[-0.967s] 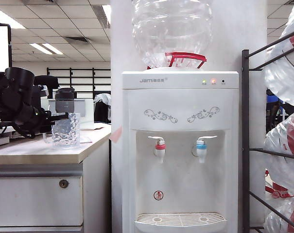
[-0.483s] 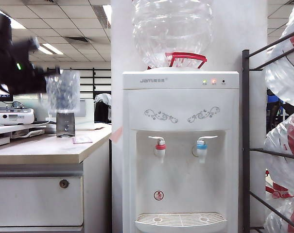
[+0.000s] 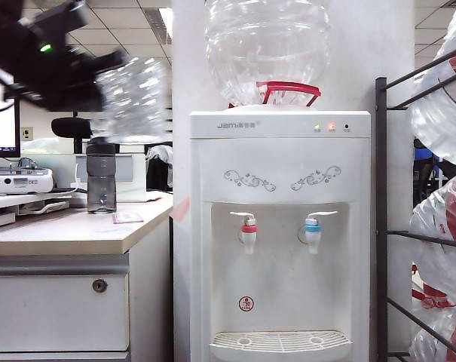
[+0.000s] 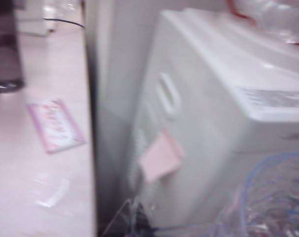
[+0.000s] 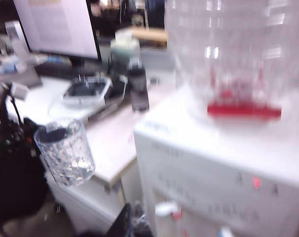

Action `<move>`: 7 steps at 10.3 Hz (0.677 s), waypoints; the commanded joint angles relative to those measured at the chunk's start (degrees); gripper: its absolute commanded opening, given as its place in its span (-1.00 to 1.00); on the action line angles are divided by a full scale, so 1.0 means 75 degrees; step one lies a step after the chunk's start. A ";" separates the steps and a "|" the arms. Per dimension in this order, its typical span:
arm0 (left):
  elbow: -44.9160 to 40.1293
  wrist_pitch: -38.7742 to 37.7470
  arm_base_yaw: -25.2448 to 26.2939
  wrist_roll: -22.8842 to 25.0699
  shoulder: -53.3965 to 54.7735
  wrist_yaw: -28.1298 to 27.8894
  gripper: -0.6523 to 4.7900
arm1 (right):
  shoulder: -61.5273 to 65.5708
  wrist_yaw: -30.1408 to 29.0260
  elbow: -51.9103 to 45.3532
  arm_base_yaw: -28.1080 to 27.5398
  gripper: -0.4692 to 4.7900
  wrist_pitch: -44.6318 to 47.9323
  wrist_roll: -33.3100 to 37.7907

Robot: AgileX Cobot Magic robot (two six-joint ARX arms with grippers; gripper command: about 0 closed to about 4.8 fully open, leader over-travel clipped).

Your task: Pick up the plastic mug from the left desk, go to the cold water outlet of the water dispenser, press the vertical switch to get some water, then put the mug back on the desk.

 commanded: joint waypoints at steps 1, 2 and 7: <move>-0.0029 -0.0140 -0.1332 -0.0554 -0.0020 -0.1244 -0.79 | -0.0055 0.0119 0.0029 -0.0003 -0.84 -0.1300 -0.0819; -0.0029 -0.0114 -0.2069 -0.0784 0.0015 -0.2189 -0.79 | -0.0050 0.0125 0.0029 -0.0003 -0.84 -0.1684 -0.1542; 0.0023 0.1172 -0.5001 -0.2328 0.2369 -0.4841 -0.78 | -0.0187 -0.0221 0.0029 -0.0801 -0.84 -0.1734 -0.1909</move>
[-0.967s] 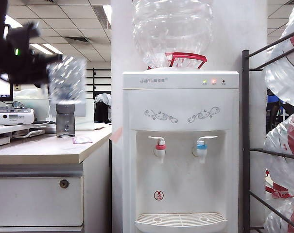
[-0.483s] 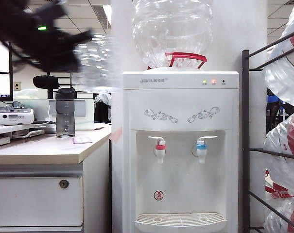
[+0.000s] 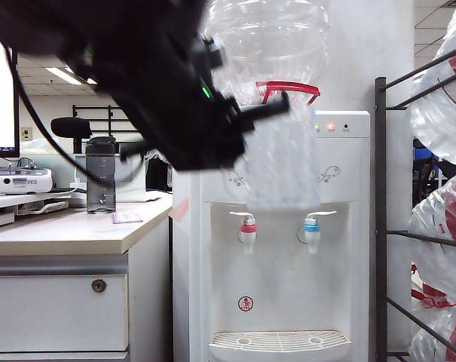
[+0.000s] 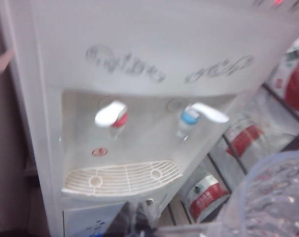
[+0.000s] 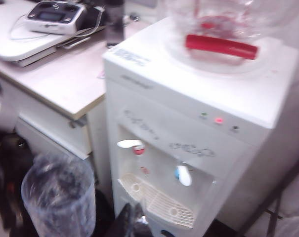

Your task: Pick up the plastic mug from the left desk, go to the cold water outlet of the water dispenser, press the vertical switch to get some water, then put the mug back on the desk.

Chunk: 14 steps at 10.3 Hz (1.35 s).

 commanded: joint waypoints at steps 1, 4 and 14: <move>0.0131 0.0367 -0.0254 -0.0227 0.0580 -0.0606 -0.79 | 0.0009 -0.0026 0.0029 0.0009 -0.84 0.0157 -0.0026; 0.0740 0.0370 -0.0283 -0.0224 0.1609 -0.0615 -0.79 | 0.0012 -0.0023 0.0029 0.0009 -0.84 0.0303 -0.0023; 0.2626 0.0079 -0.0248 0.0029 0.3494 -0.0609 -0.79 | 0.0012 -0.0026 0.0026 0.0009 -0.84 0.0306 -0.0020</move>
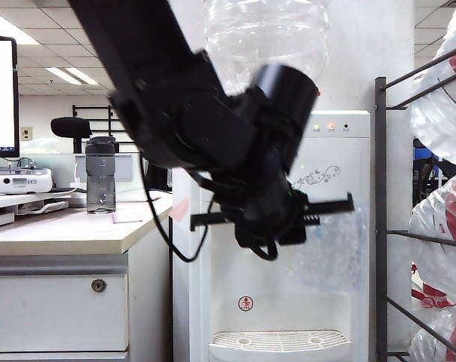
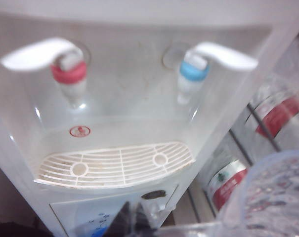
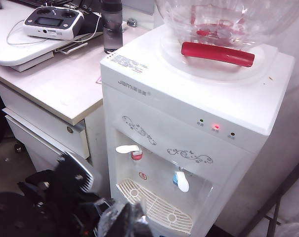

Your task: Pick up the plastic mug from the left desk, go to the cold water outlet of the water dispenser, press the vertical switch to get some water, then put the mug back on the desk.

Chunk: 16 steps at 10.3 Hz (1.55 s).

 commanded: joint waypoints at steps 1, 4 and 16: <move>0.0408 -0.0393 0.0111 -0.0038 0.0227 0.0015 -0.79 | -0.0017 -0.0020 0.0026 0.0006 -0.84 0.0108 -0.0020; 0.1428 -0.1638 0.0481 -0.0029 0.0685 0.0070 -0.79 | -0.0017 -0.0026 0.0026 0.0009 -0.84 0.0076 -0.0017; 0.2057 -0.1856 0.0825 0.0236 0.1326 0.0341 -0.79 | 0.2853 -0.0289 0.0017 0.0003 -0.84 0.1606 0.0414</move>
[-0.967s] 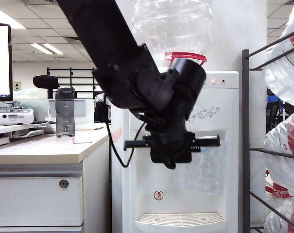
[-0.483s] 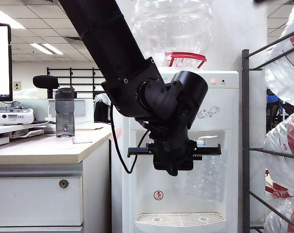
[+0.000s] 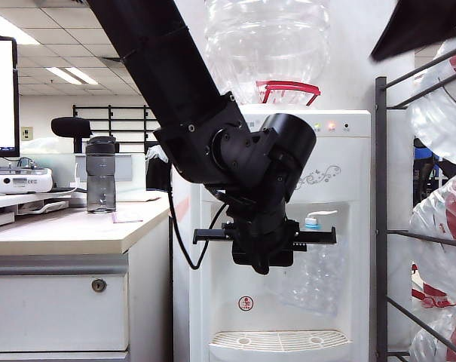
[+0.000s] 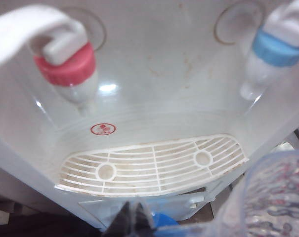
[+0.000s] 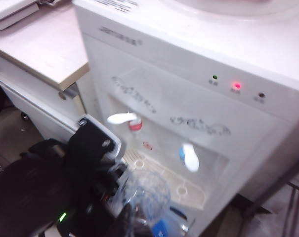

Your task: Pick up the plastic mug from the left desk, go to the cold water outlet of the water dispenser, press the vertical switch to get some water, then put the mug back on the desk.

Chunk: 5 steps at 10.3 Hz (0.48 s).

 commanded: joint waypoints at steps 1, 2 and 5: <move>0.0102 0.0070 0.0085 0.0032 0.0082 0.0032 -0.79 | 0.0822 -0.0265 0.0017 0.0003 -0.84 0.0935 0.0527; 0.0137 0.0079 0.0117 0.0029 0.0119 0.0020 -0.79 | 0.1157 -0.0265 0.0017 0.0006 -0.84 0.1183 0.0597; 0.0443 -0.0041 0.0160 0.0152 0.0280 0.0070 -0.79 | 0.1786 -0.0259 0.0017 0.0006 -0.84 0.1754 0.0478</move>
